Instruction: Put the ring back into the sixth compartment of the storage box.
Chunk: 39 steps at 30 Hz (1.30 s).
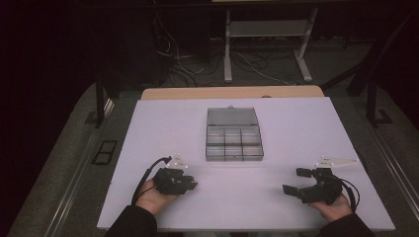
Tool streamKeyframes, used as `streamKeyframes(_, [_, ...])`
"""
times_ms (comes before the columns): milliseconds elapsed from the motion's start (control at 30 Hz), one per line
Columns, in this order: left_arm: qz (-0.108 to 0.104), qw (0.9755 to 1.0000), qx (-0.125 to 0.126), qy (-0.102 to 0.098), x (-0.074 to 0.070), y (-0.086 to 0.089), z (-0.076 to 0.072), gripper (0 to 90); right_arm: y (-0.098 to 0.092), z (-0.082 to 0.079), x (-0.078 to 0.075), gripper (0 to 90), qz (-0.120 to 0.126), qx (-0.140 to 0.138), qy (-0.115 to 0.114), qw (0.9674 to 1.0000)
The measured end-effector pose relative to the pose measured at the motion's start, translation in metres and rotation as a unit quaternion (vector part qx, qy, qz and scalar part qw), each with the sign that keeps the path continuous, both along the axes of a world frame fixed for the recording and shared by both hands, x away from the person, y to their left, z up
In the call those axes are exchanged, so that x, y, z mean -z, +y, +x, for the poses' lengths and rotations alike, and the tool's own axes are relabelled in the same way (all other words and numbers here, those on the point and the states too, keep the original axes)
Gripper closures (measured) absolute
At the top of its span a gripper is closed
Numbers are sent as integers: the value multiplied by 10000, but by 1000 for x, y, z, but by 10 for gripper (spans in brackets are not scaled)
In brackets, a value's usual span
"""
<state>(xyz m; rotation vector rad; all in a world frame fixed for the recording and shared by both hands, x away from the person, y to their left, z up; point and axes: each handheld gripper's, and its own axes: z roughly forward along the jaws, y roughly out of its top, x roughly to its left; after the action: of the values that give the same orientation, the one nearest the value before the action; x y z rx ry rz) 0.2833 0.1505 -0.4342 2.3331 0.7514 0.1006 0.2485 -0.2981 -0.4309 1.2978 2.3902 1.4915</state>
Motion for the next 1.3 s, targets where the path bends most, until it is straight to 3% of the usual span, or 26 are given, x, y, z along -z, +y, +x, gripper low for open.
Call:
streamKeyframes(100, [-137, 9999, -17, 2, -4, 2, 1, 699, 0, 0, 0, 6, 14, -3, 25, 10000])
streamKeyframes(200, [-414, 9991, -53, 50, -10, 4, 1, 698, 0, 0, 0, 6, 18, -15, 14, 10000])
streamKeyframes(533, [-732, 9972, -111, -75, -25, 10, 7, 698, -2, 0, 0, 6, 44, 3, -11, 10000])
streamKeyframes(933, [-850, 9960, -102, -250, -42, 6, 21, 698, -1, -1, 0, 6, 31, -19, 6, 10000])
streamKeyframes(1300, [-895, 9956, -32, -292, -46, -4, 38, 698, -1, -1, 1, 6, 28, -32, 15, 10000])
